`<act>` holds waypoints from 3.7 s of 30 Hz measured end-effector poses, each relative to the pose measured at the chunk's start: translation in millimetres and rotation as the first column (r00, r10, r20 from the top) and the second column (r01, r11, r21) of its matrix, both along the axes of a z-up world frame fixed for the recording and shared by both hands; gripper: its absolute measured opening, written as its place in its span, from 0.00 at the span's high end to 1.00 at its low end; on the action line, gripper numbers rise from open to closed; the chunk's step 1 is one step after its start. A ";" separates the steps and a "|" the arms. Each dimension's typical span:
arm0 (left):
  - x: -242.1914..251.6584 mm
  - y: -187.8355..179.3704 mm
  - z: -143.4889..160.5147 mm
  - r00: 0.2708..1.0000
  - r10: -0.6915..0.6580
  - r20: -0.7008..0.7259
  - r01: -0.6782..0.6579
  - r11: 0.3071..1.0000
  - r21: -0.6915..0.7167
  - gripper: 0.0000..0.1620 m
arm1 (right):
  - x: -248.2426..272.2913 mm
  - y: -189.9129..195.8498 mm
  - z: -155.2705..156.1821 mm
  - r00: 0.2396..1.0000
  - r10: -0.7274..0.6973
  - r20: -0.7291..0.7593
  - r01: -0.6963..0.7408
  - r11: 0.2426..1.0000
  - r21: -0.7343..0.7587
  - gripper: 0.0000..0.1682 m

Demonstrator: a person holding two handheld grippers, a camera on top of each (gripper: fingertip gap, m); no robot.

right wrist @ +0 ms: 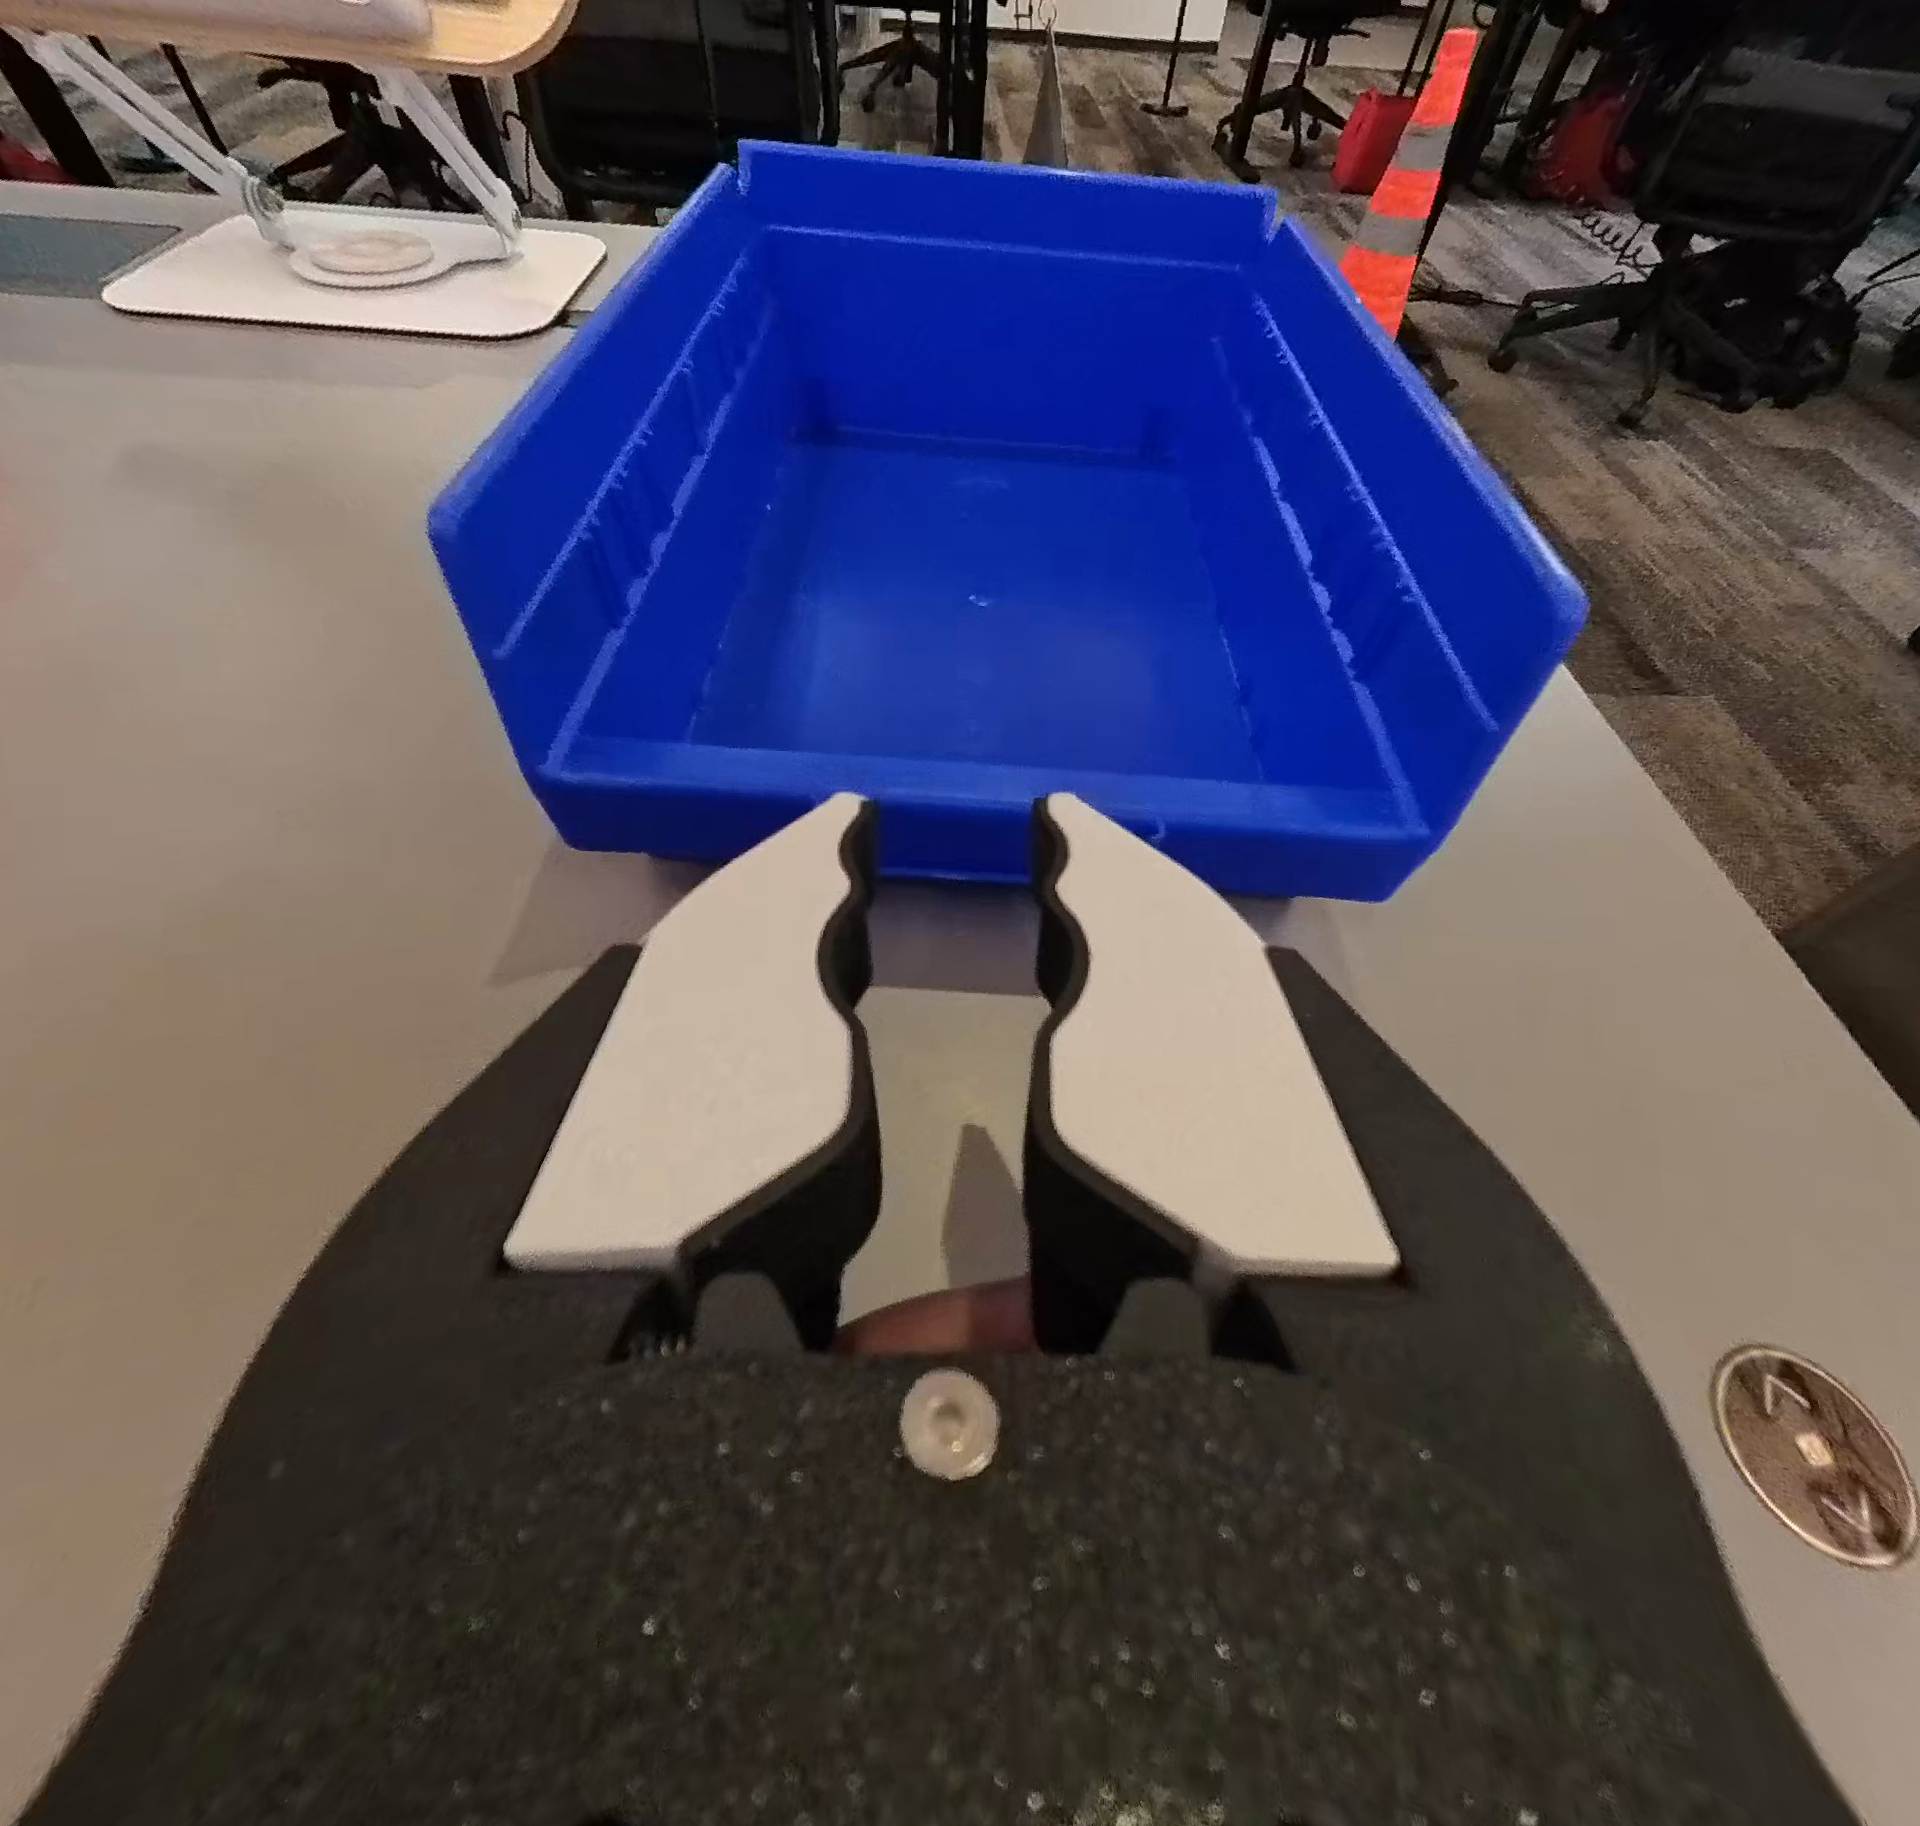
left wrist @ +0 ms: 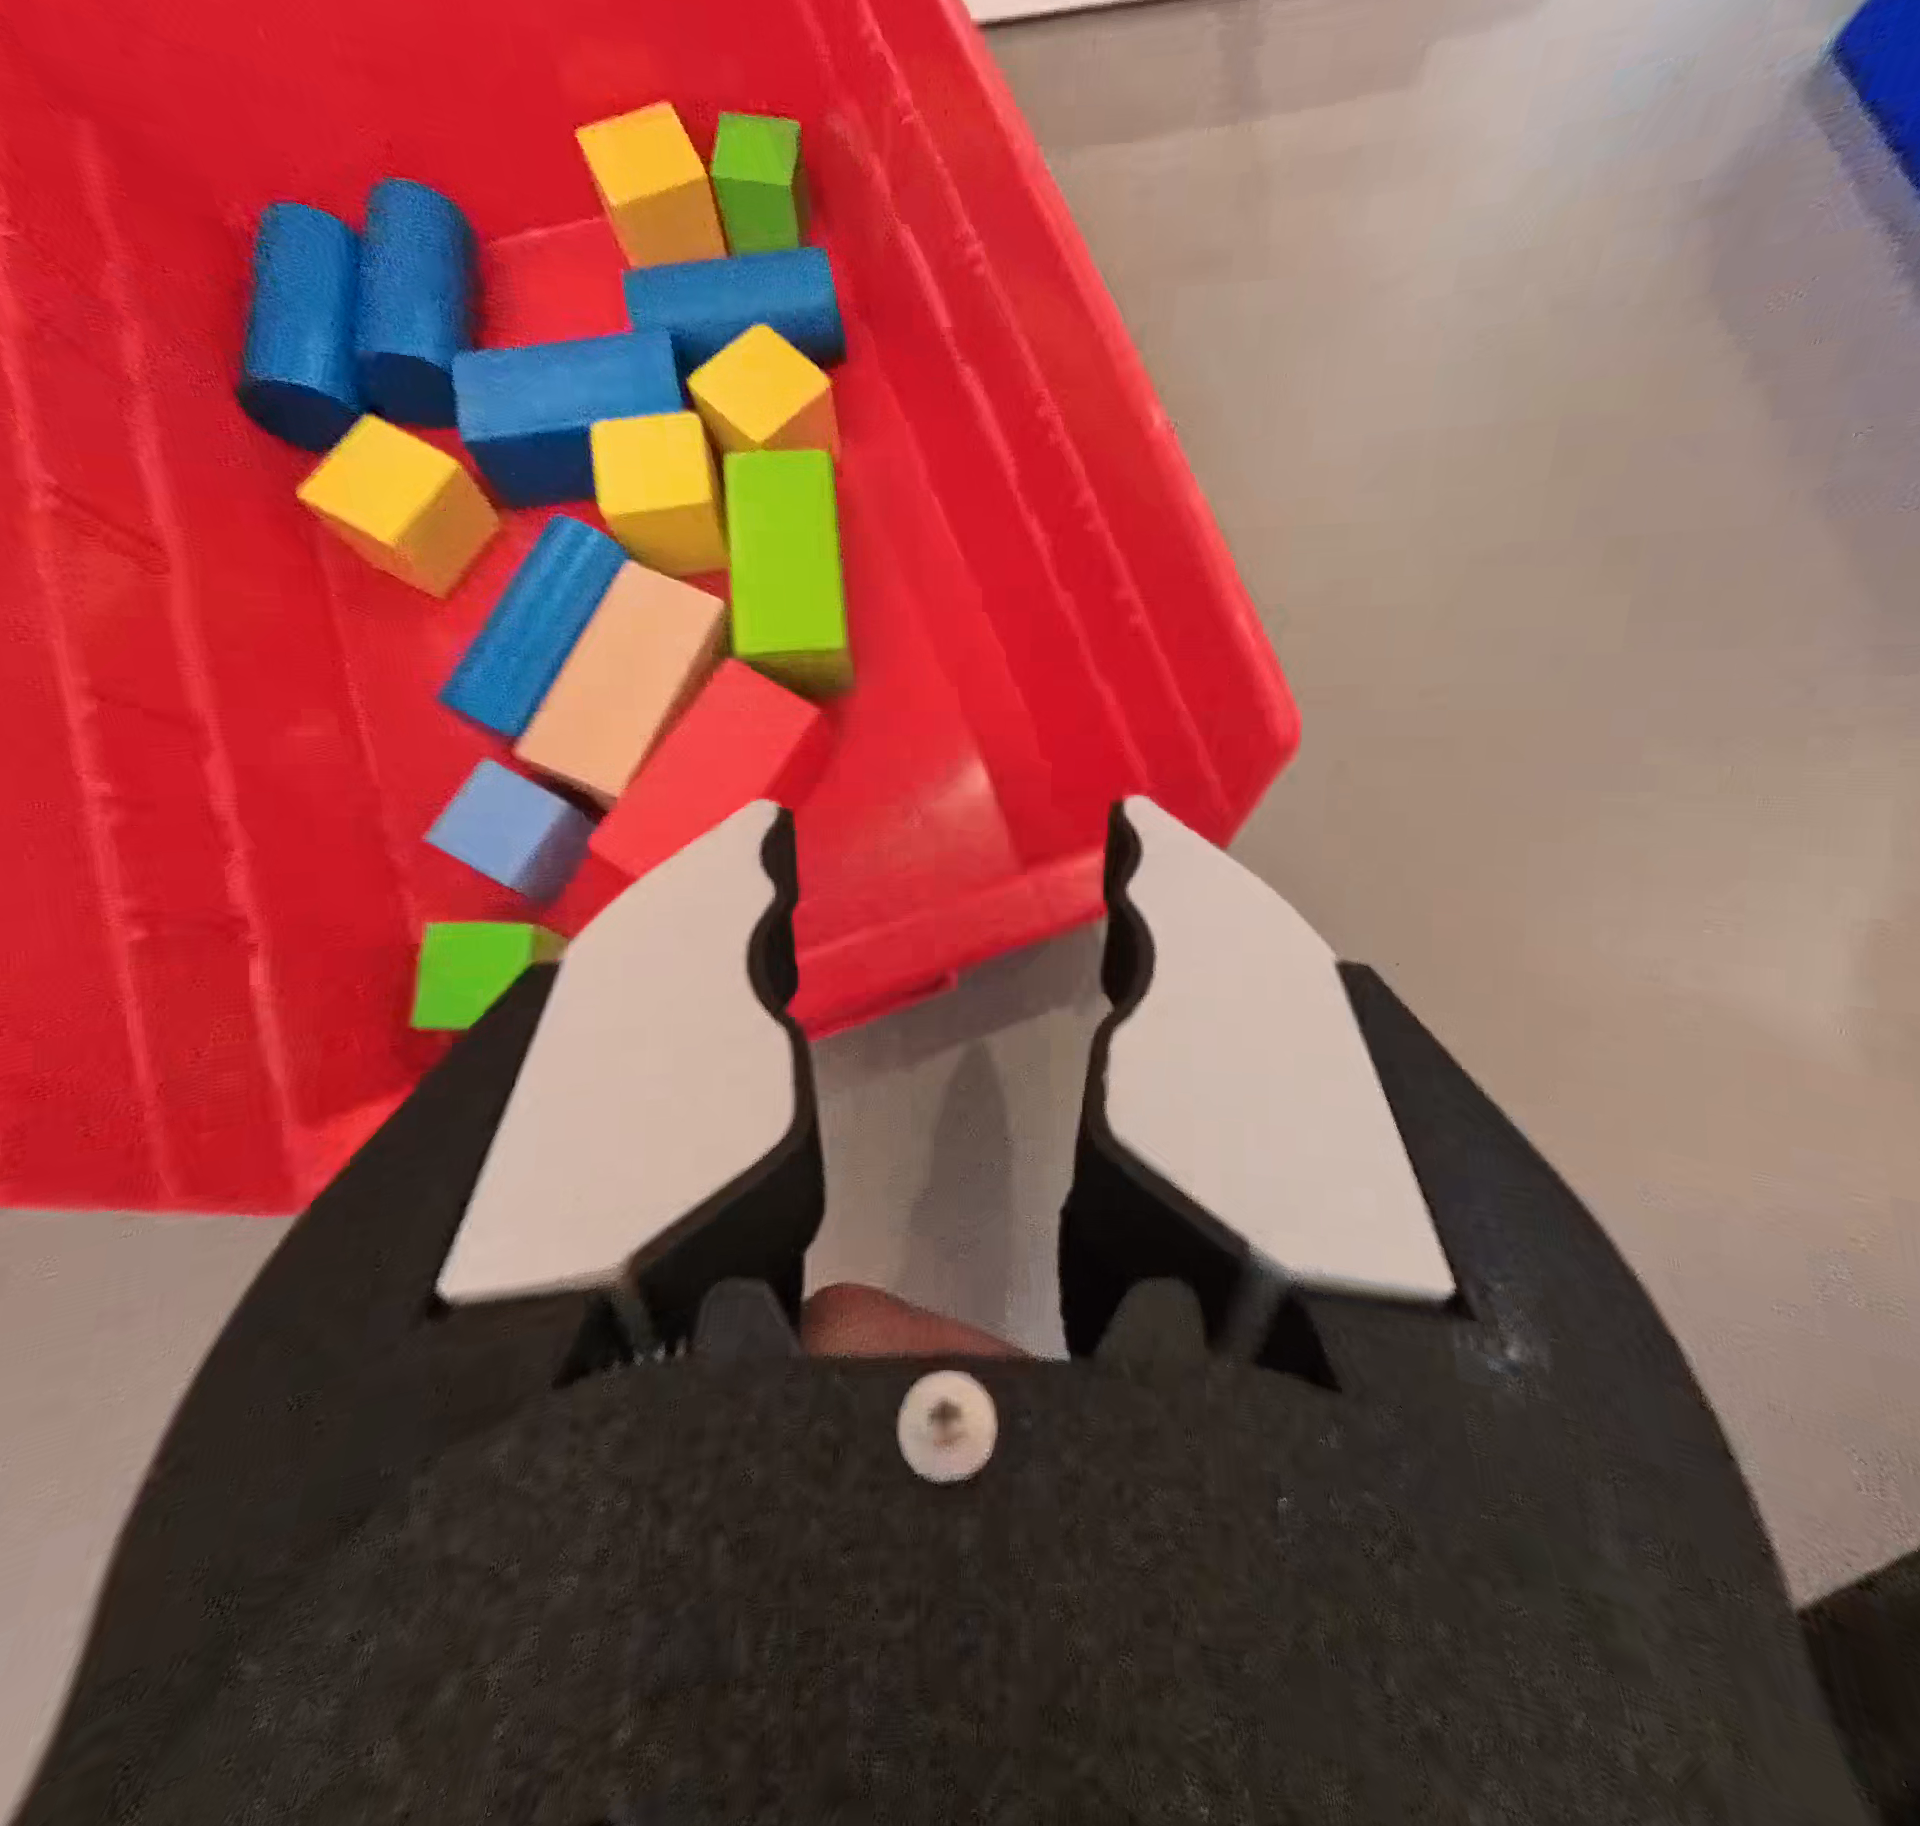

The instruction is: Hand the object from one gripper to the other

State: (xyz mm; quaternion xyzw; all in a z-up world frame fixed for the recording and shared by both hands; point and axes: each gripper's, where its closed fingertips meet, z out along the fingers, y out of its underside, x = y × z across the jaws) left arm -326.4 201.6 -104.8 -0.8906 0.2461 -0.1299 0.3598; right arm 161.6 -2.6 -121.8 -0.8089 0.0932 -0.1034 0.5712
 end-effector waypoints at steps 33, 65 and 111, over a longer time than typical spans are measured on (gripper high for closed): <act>16.6 96.3 -57.4 0.980 -0.086 -0.180 -0.009 0.884 -0.467 0.79 | -8.9 -1.4 -11.0 0.999 0.037 -0.023 -0.038 0.998 -0.058 0.84; 185.5 -94.9 93.6 0.297 -0.041 0.954 0.834 0.497 -0.238 0.79 | -312.5 108.7 101.5 0.269 0.943 0.194 -0.960 0.246 0.135 0.57; 101.1 -172.9 -40.3 0.766 -0.409 0.496 0.515 0.852 -0.095 0.70 | 94.2 272.4 -65.7 0.954 -0.254 -0.159 0.037 0.626 -0.779 0.57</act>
